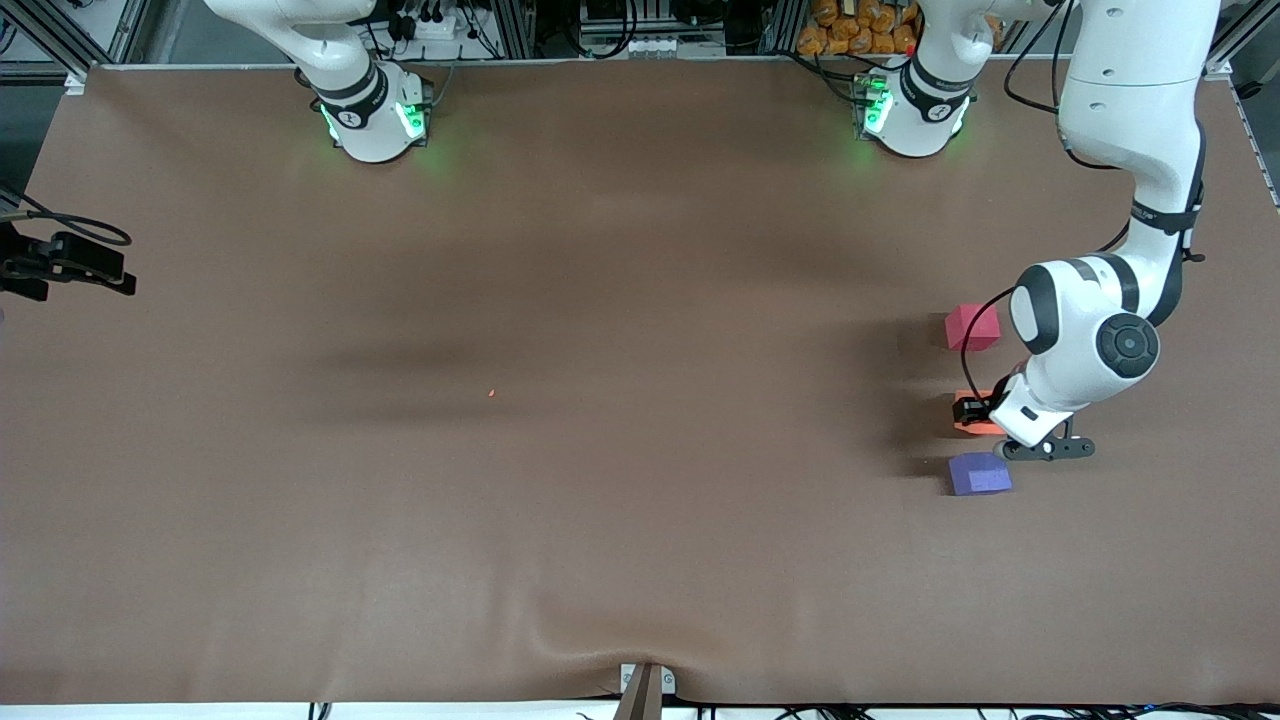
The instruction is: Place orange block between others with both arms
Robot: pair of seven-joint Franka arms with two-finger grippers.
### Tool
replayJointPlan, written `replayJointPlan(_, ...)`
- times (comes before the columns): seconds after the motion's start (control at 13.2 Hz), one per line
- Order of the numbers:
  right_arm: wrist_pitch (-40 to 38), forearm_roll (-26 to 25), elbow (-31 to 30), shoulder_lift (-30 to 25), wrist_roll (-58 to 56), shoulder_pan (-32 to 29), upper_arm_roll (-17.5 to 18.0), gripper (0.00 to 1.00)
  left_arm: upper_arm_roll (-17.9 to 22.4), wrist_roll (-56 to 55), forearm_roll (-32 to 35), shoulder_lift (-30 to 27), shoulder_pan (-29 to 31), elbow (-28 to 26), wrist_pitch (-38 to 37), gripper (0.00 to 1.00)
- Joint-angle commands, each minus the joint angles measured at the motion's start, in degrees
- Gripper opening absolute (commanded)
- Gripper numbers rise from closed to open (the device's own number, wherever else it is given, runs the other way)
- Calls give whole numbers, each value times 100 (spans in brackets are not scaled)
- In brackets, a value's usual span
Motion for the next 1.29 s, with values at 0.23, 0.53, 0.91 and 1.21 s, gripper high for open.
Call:
replayJointPlan(0.23,-75,-116,157,56,-2,-34,14,100,-51,-13,-125,-10,106,-199,74,100)
replayJointPlan(0.53,-75,-116,157,56,-19,-42,14,100,-69,57,-108,-422,62,-181,3,100)
replayJointPlan(0.91,-75,-125,157,56,-19,-42,14,100,-51,66,-11,-1231,36,344,-987,100)
replayJointPlan(1.21,-75,-116,157,56,-19,-42,14,100,-25,-144,173,-1451,53,1459,-2331,100)
